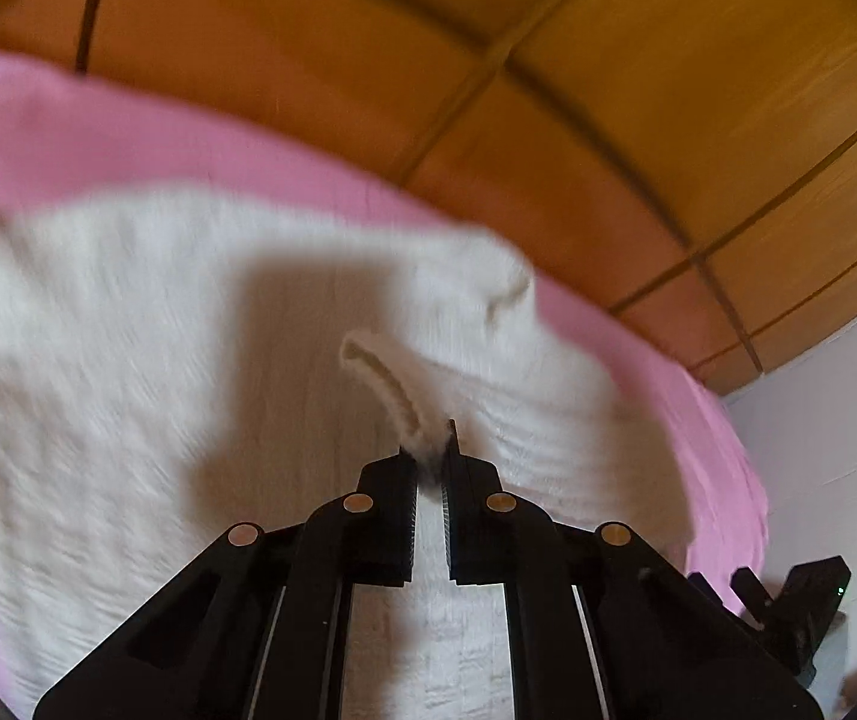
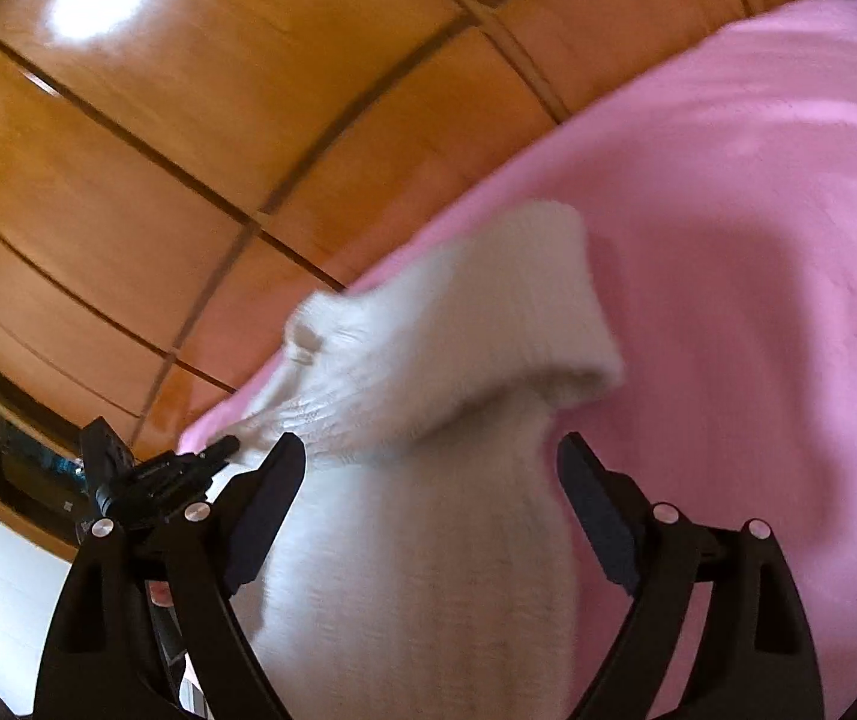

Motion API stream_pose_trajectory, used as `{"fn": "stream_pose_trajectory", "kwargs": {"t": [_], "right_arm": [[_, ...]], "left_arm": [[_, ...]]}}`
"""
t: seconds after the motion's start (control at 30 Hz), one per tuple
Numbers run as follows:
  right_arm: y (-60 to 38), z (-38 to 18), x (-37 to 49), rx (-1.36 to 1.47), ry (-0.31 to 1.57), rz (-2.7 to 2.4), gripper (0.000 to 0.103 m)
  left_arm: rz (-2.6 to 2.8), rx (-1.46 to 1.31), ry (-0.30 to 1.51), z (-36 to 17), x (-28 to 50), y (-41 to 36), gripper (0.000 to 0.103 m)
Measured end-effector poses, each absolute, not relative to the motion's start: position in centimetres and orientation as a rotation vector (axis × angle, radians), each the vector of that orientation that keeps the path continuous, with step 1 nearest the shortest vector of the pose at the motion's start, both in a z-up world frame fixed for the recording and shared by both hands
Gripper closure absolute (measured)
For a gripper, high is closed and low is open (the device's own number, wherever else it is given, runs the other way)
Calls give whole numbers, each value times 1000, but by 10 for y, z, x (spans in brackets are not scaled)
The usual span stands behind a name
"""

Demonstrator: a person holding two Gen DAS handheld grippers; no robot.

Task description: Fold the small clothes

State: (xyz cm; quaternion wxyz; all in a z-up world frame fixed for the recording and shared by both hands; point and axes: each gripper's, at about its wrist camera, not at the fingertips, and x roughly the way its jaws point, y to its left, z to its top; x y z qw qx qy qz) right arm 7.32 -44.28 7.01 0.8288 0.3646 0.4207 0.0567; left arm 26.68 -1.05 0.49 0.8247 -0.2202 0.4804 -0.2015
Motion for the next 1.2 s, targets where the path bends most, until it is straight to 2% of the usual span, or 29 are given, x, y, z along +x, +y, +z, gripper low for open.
{"fn": "stream_pose_trajectory", "kwargs": {"t": [0.17, 0.37, 0.53, 0.57, 0.6, 0.63, 0.7, 0.87, 1.0, 1.2], "right_arm": [[-428, 69, 96, 713, 892, 131, 17], [-403, 30, 129, 590, 1027, 53, 18], [-351, 19, 126, 199, 1021, -37, 12], [-341, 17, 126, 124, 1022, -61, 10], [-332, 15, 126, 63, 1025, -85, 9], [-329, 14, 127, 44, 1029, -93, 8], [-330, 12, 127, 41, 1032, -96, 5], [-332, 9, 127, 57, 1035, -104, 2], [-323, 8, 132, 30, 1035, -119, 2], [-317, 8, 129, -4, 1020, -141, 2]], "left_arm": [[-322, -413, 992, 6, 272, 14, 97], [-238, -354, 1095, -39, 286, 9, 97], [-222, -334, 1063, -55, 278, 13, 91], [-213, -323, 1059, -52, 273, 14, 87], [-203, -315, 1056, -48, 269, 15, 77], [-186, -315, 1047, -45, 263, 19, 62], [-171, -348, 1033, -41, 251, 35, 46], [-197, -496, 1045, -33, 222, 83, 46], [-173, -599, 976, -23, 194, 124, 46], [66, -744, 909, -30, 168, 222, 46]]}}
